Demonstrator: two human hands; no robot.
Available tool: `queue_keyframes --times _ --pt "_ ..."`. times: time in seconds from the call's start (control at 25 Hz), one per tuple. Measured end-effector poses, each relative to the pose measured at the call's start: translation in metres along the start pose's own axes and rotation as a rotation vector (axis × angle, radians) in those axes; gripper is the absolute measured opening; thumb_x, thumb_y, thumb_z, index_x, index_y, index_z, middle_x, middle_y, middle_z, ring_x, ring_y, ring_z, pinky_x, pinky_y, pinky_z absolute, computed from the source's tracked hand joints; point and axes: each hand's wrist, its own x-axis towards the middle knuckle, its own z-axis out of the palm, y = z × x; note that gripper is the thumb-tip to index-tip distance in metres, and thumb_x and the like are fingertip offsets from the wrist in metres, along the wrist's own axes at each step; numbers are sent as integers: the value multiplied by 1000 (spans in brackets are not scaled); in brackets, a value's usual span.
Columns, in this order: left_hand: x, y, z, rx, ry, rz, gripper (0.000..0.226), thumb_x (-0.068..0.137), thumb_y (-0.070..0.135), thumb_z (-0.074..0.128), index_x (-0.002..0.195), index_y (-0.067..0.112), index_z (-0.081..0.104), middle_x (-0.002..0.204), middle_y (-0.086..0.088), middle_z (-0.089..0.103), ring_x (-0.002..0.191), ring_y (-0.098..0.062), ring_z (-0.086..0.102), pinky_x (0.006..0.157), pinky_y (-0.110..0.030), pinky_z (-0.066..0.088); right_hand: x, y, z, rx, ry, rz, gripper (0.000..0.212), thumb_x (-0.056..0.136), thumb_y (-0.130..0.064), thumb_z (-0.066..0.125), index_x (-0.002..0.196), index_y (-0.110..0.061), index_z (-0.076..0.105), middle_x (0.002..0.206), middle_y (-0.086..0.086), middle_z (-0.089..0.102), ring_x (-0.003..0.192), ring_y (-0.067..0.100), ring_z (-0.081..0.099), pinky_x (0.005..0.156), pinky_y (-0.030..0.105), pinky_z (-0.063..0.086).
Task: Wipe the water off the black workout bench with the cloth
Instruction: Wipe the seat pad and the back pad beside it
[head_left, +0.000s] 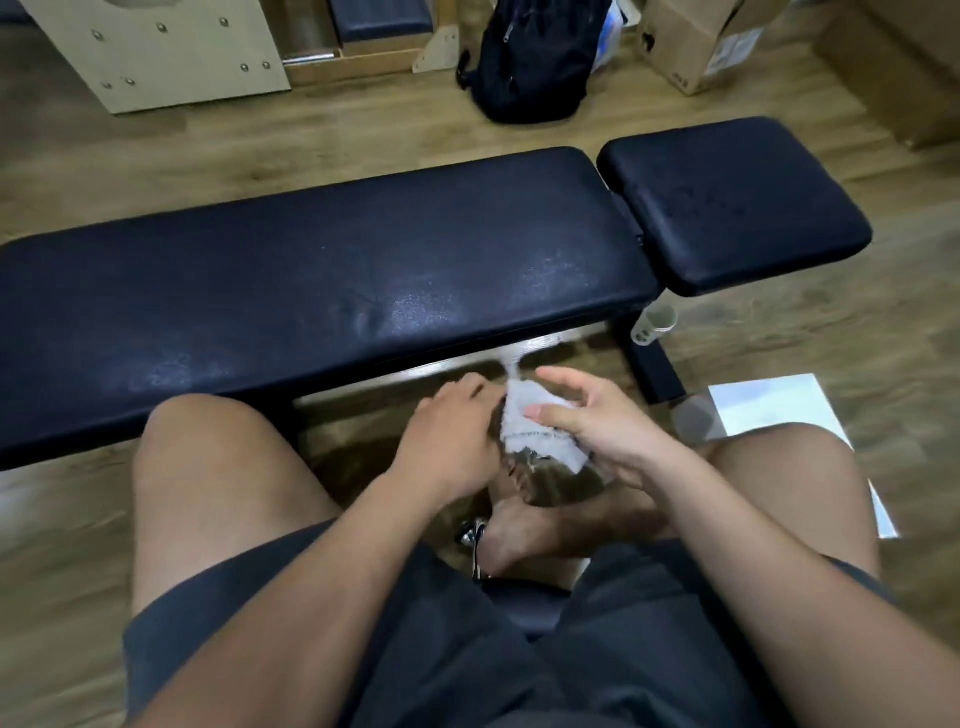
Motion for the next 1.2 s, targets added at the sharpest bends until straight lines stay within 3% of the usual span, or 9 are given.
queue_keyframes --times 0.12,0.28,0.52,0.64,0.76,0.92,1.0,1.08,1.2 --pt "0 -15 -1 -33 43 224 71 70 31 54 140 22 45 140 3 49 131 -20 45 109 -44 36 -17 -23 -3 331 -258 217 30 93 -12 58 119 4 58 96 23 71 74 25 70 62 30 61" --pt "-1 -21 -2 -448 42 203 62 69 31 62 130 24 59 126 5 65 120 -10 58 105 -36 44 -25 -33 -11 293 -426 350 46 98 -37 46 110 4 62 91 26 69 59 20 68 49 26 57" --pt "-7 -16 -11 -837 -484 95 62 71 19 82 129 20 60 123 -1 67 119 -16 60 106 -29 45 -21 -10 -18 226 -451 462 77 86 -67 41 111 3 60 78 25 67 46 19 65 39 27 54" --pt "-5 -13 -9 -912 -440 92 61 72 21 84 128 21 61 124 -2 67 120 -18 61 105 -31 46 -20 -2 -19 258 -454 477 74 87 -63 41 105 5 64 70 23 67 45 19 67 39 27 55" --pt "-2 -10 -5 -899 -328 55 44 77 2 79 117 12 67 112 -4 71 104 -13 65 94 -24 50 -21 8 -16 268 -509 502 70 97 -52 34 96 8 71 70 22 69 47 20 68 40 26 55" --pt "1 -6 -1 -973 -191 -67 11 83 -1 72 92 5 68 88 -5 70 82 -11 63 76 -22 50 -20 10 -12 210 -546 447 72 94 -59 32 111 1 69 95 25 71 70 26 73 52 32 60" --pt "3 -4 0 -1038 -144 -187 8 87 -1 67 88 7 64 82 -4 68 74 -11 62 64 -20 49 -16 11 -11 161 -494 383 79 91 -72 24 124 -12 63 119 20 66 103 34 67 72 43 59" --pt "6 -4 2 -1101 -100 -301 11 90 1 63 85 10 60 81 -6 67 76 -15 61 60 -22 47 -13 13 -8 141 -340 286 85 86 -80 15 125 -20 63 123 13 67 116 31 61 89 47 51" --pt "8 -2 4 -1176 -62 -396 5 92 5 62 91 10 61 85 -6 70 81 -18 65 69 -32 50 -11 14 3 284 -145 54 55 93 -54 44 122 -11 63 120 15 67 111 29 64 94 45 49"
